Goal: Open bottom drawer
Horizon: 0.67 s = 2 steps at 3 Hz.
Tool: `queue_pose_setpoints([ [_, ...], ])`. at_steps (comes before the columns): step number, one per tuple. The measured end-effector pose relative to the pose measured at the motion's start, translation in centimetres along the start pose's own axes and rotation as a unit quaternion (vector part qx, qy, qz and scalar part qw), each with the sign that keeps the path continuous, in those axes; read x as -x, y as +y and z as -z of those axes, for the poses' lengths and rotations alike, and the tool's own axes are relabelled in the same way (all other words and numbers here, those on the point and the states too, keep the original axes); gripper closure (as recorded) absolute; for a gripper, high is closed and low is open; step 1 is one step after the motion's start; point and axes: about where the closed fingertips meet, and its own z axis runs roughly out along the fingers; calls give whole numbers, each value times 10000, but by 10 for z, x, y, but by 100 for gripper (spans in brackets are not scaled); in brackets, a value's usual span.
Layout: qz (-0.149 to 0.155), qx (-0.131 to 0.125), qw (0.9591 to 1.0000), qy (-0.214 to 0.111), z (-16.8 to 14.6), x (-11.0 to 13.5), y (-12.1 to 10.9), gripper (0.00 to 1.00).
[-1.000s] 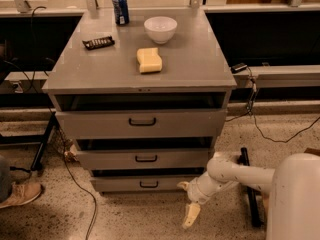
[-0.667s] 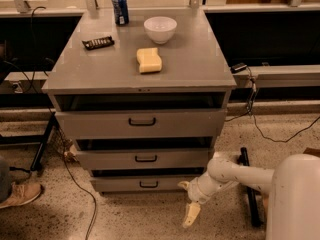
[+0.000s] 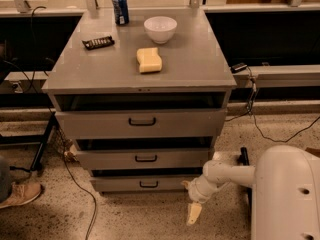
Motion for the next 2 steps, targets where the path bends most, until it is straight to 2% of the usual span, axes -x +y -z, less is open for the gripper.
queue_pose_setpoints([
  [1, 311, -214, 9990, 243, -9, -12, -14, 0],
  [2, 694, -294, 9967, 293, -24, -15, -28, 0],
])
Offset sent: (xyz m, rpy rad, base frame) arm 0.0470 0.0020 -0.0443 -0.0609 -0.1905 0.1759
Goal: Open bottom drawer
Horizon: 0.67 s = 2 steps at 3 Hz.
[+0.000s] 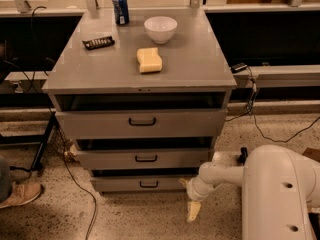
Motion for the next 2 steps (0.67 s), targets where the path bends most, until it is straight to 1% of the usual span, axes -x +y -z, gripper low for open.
queue_pose_setpoints([
  [1, 290, -38, 9996, -9, -20, -2, -13, 0],
  [2, 522, -205, 9984, -32, -33, -2, -31, 0],
])
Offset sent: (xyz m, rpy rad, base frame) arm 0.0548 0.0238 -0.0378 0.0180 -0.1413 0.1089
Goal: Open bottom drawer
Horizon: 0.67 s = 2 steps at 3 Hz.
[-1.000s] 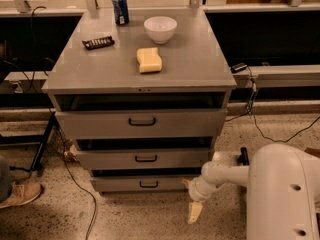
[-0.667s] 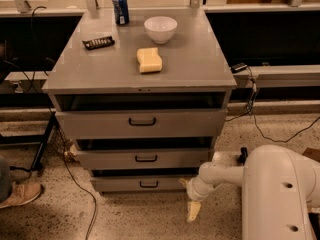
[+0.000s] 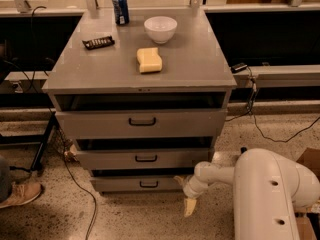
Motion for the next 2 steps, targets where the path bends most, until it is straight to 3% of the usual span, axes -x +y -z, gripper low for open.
queue_pose_setpoints([
  [2, 125, -117, 9998, 56, 0, 3, -3, 0],
])
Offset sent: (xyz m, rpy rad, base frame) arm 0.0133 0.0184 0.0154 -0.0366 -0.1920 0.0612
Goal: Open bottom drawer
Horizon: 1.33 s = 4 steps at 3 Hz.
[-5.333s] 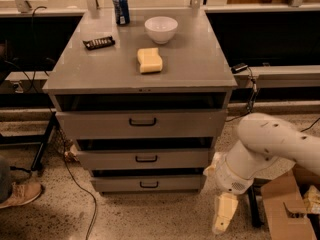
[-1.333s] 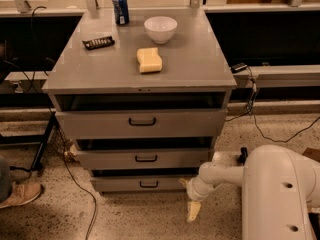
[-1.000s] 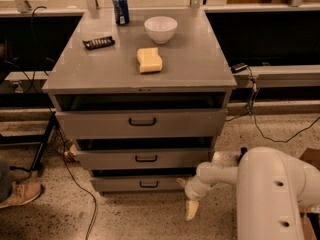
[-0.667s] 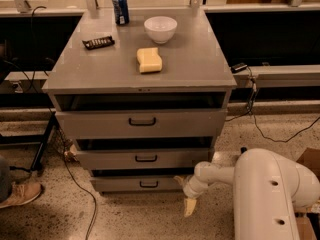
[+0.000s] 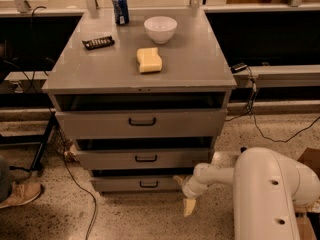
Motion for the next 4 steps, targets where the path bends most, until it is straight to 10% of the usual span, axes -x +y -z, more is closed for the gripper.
queue_pose_setpoints([
  [2, 313, -571, 9976, 238, -9, 4, -24, 0],
  [4, -150, -813, 9960, 348, -25, -32, -44, 0],
])
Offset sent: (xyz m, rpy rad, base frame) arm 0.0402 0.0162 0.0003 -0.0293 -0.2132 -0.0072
